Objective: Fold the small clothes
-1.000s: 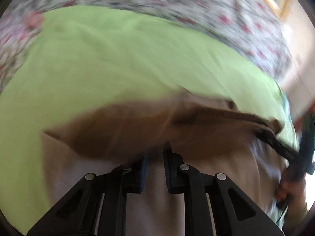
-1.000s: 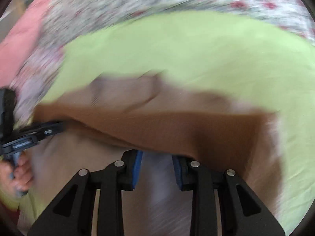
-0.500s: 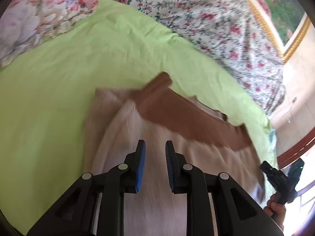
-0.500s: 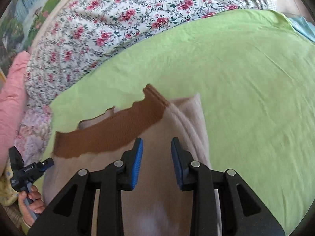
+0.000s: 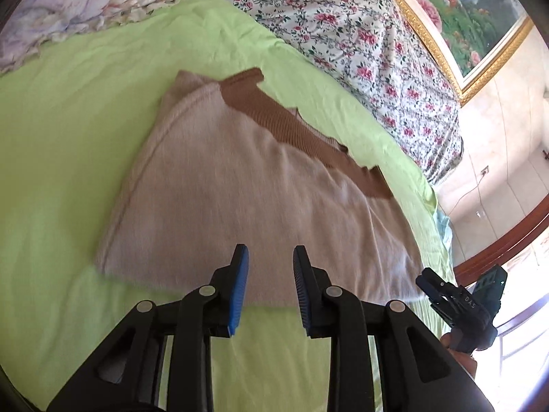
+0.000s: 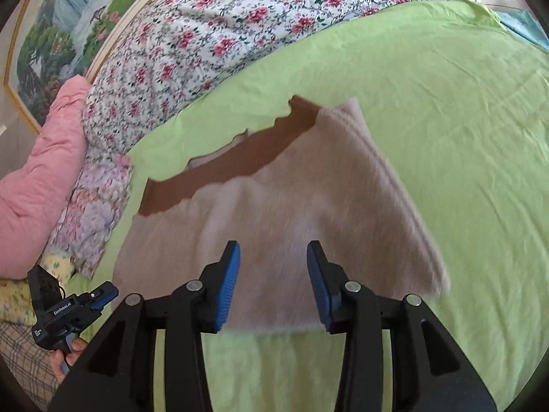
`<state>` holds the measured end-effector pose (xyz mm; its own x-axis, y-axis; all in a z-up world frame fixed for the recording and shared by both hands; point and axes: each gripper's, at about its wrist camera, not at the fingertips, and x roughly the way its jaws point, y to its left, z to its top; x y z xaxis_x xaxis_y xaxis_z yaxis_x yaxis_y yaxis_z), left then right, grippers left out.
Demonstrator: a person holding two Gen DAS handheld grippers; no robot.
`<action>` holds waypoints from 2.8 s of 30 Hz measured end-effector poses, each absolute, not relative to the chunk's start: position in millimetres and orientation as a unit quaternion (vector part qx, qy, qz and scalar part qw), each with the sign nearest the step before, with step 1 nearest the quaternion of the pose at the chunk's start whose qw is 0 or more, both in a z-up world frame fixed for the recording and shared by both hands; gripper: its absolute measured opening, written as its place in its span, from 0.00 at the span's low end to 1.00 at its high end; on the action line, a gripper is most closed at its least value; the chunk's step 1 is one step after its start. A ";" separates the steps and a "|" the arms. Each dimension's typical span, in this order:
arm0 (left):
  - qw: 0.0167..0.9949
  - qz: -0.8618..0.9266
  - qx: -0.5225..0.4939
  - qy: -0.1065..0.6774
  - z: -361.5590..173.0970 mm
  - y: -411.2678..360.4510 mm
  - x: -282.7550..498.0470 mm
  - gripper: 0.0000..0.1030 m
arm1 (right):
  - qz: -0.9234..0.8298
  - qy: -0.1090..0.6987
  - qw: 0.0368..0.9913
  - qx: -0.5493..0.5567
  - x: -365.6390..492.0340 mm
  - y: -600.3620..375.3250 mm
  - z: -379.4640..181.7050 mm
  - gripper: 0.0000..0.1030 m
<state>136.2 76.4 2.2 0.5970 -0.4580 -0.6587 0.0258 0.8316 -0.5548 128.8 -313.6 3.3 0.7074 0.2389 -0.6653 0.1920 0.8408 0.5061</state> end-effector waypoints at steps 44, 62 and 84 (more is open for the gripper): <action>0.836 -0.053 -0.395 0.378 -52.1 117.7 153.6 0.40 | 0.064 0.407 0.859 0.306 69.2 -268.8 -15.2 0.53; 0.908 -0.162 -0.218 0.320 41.2 -0.4 179.5 0.06 | 0.069 0.390 0.850 0.348 136.1 -342.8 -4.6 0.53; 0.875 -0.251 -0.138 0.391 0.1 -107.1 194.1 0.06 | 0.244 0.467 0.758 0.385 305.8 -298.6 -45.1 0.51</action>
